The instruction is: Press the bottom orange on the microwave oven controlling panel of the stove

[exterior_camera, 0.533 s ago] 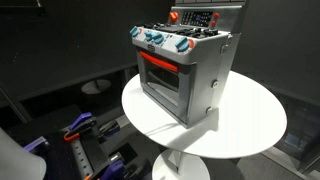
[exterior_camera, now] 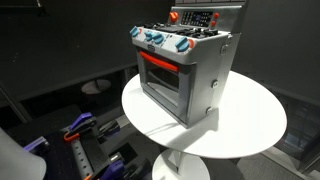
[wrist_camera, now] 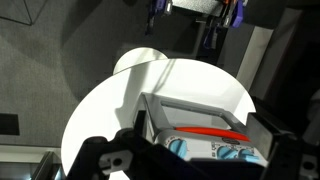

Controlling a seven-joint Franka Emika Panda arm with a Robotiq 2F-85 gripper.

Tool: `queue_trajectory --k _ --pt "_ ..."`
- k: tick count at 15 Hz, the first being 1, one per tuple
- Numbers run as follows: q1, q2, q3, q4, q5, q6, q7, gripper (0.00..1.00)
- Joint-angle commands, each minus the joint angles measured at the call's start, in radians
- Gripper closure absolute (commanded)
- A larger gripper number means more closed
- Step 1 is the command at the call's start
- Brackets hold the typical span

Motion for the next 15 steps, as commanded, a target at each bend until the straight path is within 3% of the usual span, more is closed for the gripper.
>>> queue_trajectory --k 1,8,15 --pt "-0.021 0.026 0.023 0.013 0.02 0.014 0.006 0.0" --pt "-0.012 0.071 0.055 0.034 0.059 0.082 0.041 0.0" --pt "-0.011 0.135 0.12 0.04 0.119 0.244 0.115 0.0"
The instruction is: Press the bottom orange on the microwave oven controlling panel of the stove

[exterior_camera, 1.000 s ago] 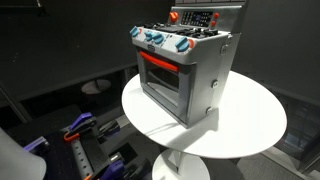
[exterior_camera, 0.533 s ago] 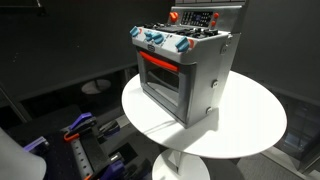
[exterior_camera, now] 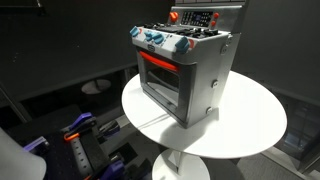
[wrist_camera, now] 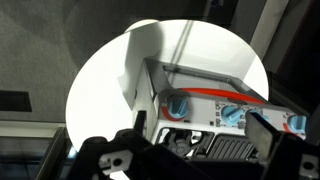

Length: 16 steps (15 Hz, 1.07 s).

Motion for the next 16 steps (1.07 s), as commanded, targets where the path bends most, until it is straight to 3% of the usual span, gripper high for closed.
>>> queue_trajectory --k 1,6,16 --pt "-0.01 0.056 0.038 0.034 0.035 0.08 0.05 0.0" --pt "-0.01 0.142 0.074 0.056 0.049 0.206 0.111 0.0" --pt "-0.017 0.376 0.122 0.184 0.068 0.349 0.24 0.0"
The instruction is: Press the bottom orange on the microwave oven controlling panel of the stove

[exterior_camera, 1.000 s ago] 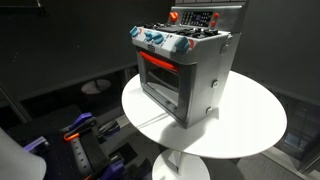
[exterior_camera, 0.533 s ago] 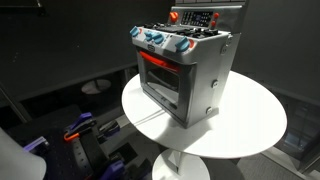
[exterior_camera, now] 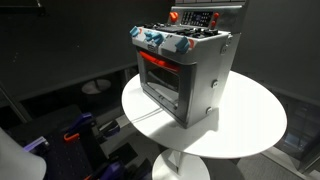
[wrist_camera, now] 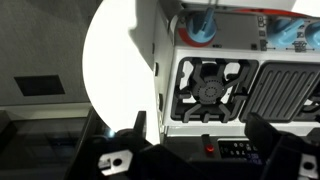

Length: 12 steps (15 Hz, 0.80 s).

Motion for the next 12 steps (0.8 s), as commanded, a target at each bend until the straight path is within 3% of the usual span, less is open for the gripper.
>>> queue_trajectory --k 1,5,12 --pt "-0.018 0.084 0.023 0.079 0.03 0.02 0.044 0.0" --pt "-0.029 0.114 0.03 0.113 0.023 -0.004 0.065 0.0" --pt "-0.031 0.104 0.039 0.072 0.012 0.025 0.047 0.0"
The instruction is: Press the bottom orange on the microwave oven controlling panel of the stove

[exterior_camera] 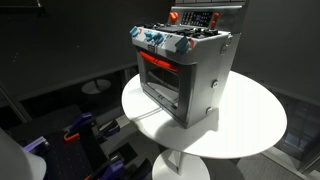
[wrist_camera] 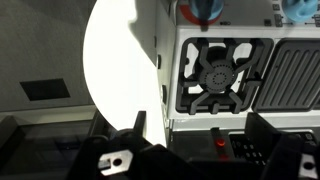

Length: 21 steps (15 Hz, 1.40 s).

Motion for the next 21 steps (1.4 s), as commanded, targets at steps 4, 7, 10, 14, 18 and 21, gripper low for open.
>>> queue_trajectory --k 4,7,10,14,18,21 --pt "-0.022 0.029 0.027 0.02 -0.003 0.021 0.042 0.0" --pt "-0.02 0.066 0.042 0.034 0.003 0.072 0.085 0.0" --pt "-0.015 0.112 0.061 0.041 0.004 0.145 0.125 0.0" --pt "-0.015 0.177 0.083 0.075 -0.011 0.169 0.18 0.0" --pt "-0.019 0.244 0.084 0.136 -0.029 0.139 0.252 0.0" --pt "-0.019 0.284 0.083 0.176 -0.029 0.123 0.279 0.0"
